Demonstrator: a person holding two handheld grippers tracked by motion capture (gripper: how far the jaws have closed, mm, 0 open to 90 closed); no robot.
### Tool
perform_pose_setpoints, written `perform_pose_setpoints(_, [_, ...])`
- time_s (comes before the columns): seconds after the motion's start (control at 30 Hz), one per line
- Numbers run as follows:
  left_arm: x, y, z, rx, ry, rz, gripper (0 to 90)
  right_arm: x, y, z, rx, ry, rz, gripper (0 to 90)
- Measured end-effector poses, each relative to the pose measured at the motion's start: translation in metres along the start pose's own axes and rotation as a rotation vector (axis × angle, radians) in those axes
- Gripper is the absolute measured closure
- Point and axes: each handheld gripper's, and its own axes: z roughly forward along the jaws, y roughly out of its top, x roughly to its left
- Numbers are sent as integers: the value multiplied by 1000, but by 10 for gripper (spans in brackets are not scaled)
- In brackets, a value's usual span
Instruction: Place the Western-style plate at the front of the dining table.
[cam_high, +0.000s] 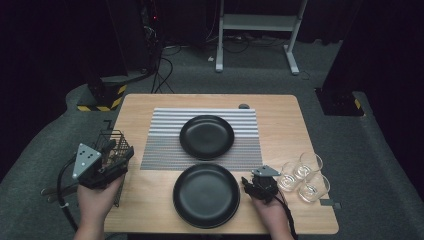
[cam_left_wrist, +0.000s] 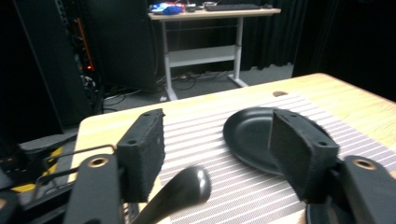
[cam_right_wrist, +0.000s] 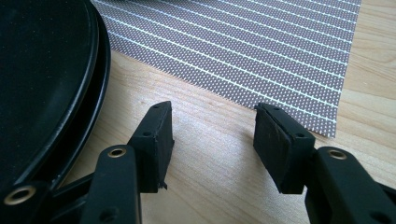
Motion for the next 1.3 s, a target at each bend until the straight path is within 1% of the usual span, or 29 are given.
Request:
perform_pose_setpoints(0.07, [0,-2,0,14,4,0,398,0,0,0,0,0,0,474])
perform_pose_setpoints(0.13, [0,-3,-1,20,10,10,422,0,0,0,0,0,0,474])
perform_pose_setpoints(0.23, [2,-4,-3,17,27,8,476,0,0,0,0,0,0,474])
perform_pose_setpoints(0.43, [4,-8,-6,22,38,3,568,0,0,0,0,1,0,474])
perform_pose_setpoints(0.5, [5,-10,-5,23,37,6,615,0,0,0,1,1,0,474])
perform_pose_setpoints(0.63, [5,-11,-5,23,51,8,655,0,0,0,1,1,0,474])
perform_pose_setpoints(0.73, [7,-11,-6,23,50,0,692,0,0,0,1,1,0,474])
perform_pose_setpoints(0.93, [5,-10,-4,29,62,9,700,0,0,0,0,1,0,474])
perform_pose_setpoints(1.0, [5,-11,-2,40,73,11,669,0,0,0,0,1,0,474])
perform_pose_setpoints(1.03, [5,-12,-1,50,79,5,657,0,0,0,0,2,0,474])
perform_pose_setpoints(1.1, [5,-13,-1,52,80,0,666,0,0,0,0,1,0,474])
perform_pose_setpoints(1.2, [4,-12,0,56,88,8,673,0,0,0,1,2,0,473])
perform_pose_setpoints(1.27, [3,-12,-1,56,102,21,688,0,0,0,0,2,0,473])
perform_pose_setpoints(1.3, [2,-11,-1,55,101,19,696,0,0,0,1,2,0,473])
